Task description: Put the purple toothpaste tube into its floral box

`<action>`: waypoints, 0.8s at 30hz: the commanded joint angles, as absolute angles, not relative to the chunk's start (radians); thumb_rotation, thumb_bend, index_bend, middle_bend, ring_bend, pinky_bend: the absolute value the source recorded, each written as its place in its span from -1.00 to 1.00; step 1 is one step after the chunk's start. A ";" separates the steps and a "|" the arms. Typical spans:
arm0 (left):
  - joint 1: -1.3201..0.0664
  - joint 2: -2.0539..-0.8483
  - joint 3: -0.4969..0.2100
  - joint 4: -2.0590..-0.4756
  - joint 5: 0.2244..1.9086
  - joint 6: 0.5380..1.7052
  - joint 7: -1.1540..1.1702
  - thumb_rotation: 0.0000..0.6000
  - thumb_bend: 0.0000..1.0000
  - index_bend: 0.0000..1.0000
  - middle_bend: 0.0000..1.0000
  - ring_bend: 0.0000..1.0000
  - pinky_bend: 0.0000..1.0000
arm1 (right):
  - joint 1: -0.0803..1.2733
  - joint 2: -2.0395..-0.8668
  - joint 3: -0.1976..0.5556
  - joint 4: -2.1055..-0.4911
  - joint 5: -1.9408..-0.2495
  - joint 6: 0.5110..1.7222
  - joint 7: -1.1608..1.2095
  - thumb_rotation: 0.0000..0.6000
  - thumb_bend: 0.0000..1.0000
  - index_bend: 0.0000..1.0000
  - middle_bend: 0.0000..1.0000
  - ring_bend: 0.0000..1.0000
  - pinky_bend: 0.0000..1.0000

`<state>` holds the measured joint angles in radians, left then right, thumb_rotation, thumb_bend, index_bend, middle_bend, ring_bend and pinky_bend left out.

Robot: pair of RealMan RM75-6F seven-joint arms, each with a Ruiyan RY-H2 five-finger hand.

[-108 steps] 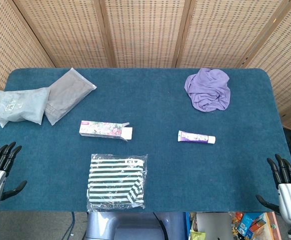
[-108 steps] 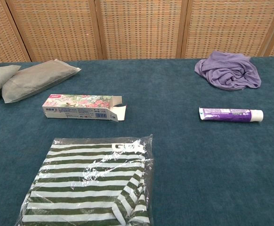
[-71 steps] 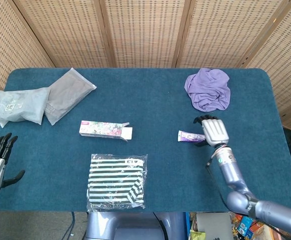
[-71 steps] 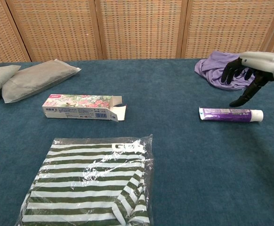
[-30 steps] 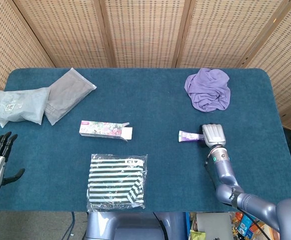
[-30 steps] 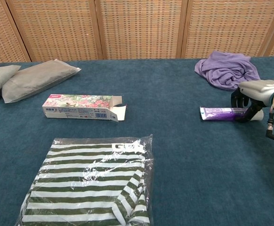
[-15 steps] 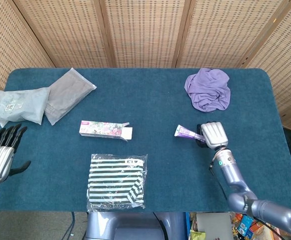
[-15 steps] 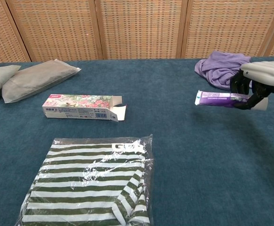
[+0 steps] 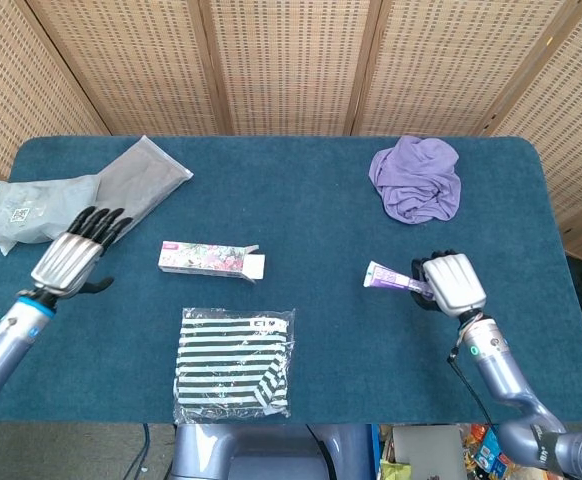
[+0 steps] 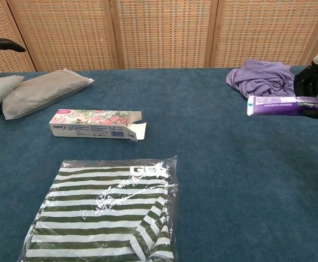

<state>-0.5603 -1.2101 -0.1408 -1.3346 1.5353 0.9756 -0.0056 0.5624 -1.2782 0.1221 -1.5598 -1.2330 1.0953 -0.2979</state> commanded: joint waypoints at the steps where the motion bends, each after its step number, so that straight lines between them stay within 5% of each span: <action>1: -0.668 -1.341 -0.128 -1.196 1.554 0.856 -0.063 1.00 -0.51 -1.00 -1.00 -1.00 -1.00 | 0.552 -1.263 0.115 -1.573 -1.235 1.102 -0.306 1.00 0.00 0.26 0.22 -0.09 -0.15; 14: -0.800 -1.544 -0.132 -0.987 1.463 0.689 -0.083 1.00 -0.51 -1.00 -1.00 -1.00 -0.96 | 0.528 -1.229 0.107 -1.587 -1.240 1.108 -0.317 1.00 0.04 0.26 0.22 -0.09 -0.15; 19: -0.843 -1.580 -0.142 -0.959 1.434 0.641 -0.118 1.00 -0.51 -1.00 -1.00 -0.99 -0.74 | 0.521 -1.212 0.110 -1.596 -1.245 1.114 -0.315 1.00 0.05 0.26 0.22 -0.09 -0.15; 24: -0.876 -1.616 -0.146 -0.925 1.400 0.603 -0.086 1.00 -0.51 -0.84 -0.76 -0.73 -0.43 | 0.516 -1.201 0.111 -1.602 -1.248 1.116 -0.316 1.00 0.06 0.26 0.23 -0.09 -0.15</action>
<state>-0.8669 -1.6053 -0.1443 -0.9327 1.4104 0.6130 -0.0973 0.5160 -1.2015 0.1108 -1.6019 -1.2472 1.1153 -0.3156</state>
